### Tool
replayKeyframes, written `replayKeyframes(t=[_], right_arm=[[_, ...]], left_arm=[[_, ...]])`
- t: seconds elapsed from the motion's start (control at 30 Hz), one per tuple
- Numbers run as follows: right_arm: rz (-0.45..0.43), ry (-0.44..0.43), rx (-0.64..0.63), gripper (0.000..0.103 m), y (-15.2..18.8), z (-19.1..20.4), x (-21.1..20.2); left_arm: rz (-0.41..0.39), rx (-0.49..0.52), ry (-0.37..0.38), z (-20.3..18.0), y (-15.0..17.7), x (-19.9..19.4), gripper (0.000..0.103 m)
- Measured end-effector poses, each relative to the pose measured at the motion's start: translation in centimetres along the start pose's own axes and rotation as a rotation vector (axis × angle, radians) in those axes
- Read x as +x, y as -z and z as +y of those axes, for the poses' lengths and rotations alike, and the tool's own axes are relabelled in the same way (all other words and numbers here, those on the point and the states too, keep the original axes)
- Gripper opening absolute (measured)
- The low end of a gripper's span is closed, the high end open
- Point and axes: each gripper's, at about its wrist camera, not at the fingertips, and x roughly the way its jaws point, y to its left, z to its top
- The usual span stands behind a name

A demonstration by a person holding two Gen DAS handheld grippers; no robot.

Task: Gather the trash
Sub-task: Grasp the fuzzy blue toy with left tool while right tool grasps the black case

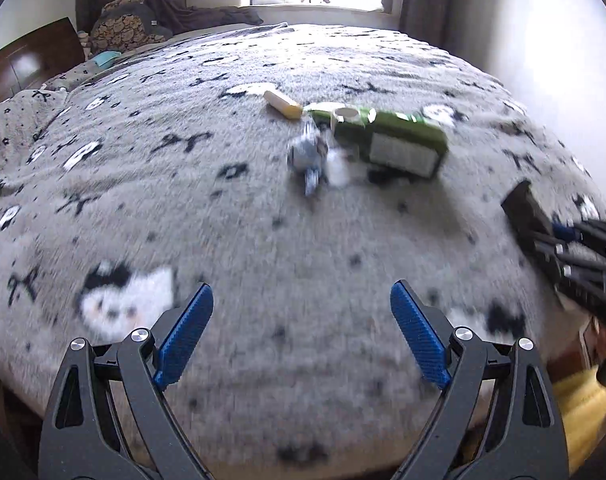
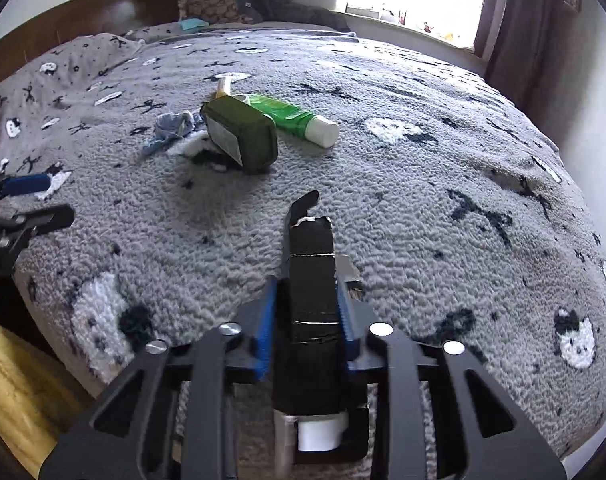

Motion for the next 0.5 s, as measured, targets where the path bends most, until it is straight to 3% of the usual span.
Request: replayKeyframes(t=[0.07, 0.3, 0.5], right_arm=[[0.006, -0.004, -0.005, 0.022, -0.6, 0.1, 0.7], [-0.042, -0.031, 0.061, 0.021, -1.8, -0.6, 0.8], [-0.055, -0.048, 0.092, 0.021, -2.0, -1.6, 0.3]], left_arm=[[-0.012, -0.005, -0.003, 0.2, -1.7, 1.4, 0.085], [-0.031, 0.006, -0.038, 0.6, -6.8, 6.0, 0.068], [-0.002, 0.034, -0.006, -0.2, -8.9, 8.8, 0.065]])
